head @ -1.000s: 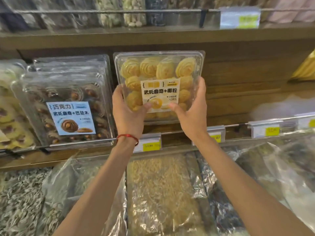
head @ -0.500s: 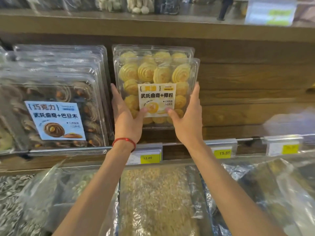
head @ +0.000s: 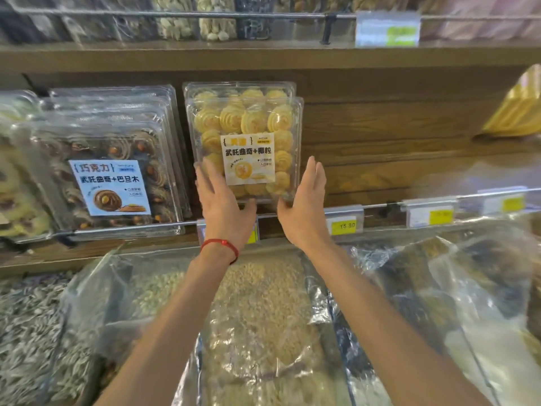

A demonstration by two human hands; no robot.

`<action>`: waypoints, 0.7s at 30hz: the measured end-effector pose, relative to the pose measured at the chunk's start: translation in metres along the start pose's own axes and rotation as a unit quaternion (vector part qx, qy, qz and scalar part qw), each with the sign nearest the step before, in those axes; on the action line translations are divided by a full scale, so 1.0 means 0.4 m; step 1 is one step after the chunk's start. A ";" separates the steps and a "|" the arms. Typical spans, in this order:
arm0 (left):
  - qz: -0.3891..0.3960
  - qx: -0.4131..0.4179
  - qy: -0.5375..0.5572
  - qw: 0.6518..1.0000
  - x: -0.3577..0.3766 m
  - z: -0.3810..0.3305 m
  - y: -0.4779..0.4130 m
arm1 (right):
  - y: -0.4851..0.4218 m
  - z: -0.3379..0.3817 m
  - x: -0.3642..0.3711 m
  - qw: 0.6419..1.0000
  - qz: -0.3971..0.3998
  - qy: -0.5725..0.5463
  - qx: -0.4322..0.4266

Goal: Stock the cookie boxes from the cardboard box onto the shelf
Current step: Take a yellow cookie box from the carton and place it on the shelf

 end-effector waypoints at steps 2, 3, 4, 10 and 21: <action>0.015 0.002 0.002 1.000 -0.023 -0.034 0.065 | 0.062 -0.007 -0.060 1.000 -0.004 -0.011 -0.005; 0.025 0.003 0.005 1.000 -0.036 -0.054 0.103 | 0.095 -0.015 -0.091 1.000 -0.006 -0.018 -0.011; 0.035 0.006 0.010 0.999 -0.045 -0.071 0.141 | 0.128 -0.027 -0.121 0.999 -0.007 -0.030 -0.016; 0.088 -0.001 0.040 0.995 -0.071 -0.144 0.400 | 0.325 -0.120 -0.314 0.991 -0.017 -0.129 -0.011; 0.237 0.021 0.100 0.966 -0.039 -0.208 0.838 | 0.693 -0.324 -0.584 0.976 -0.072 -0.155 0.138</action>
Point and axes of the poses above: each hand's wrist, its own y-axis away from the middle knuckle, its own x-axis out of the palm, z = x × y, the point moved 4 cm from there along -y, towards the middle knuckle, and after that the axes turned 14 degrees about -z, right-handed, at the moved point
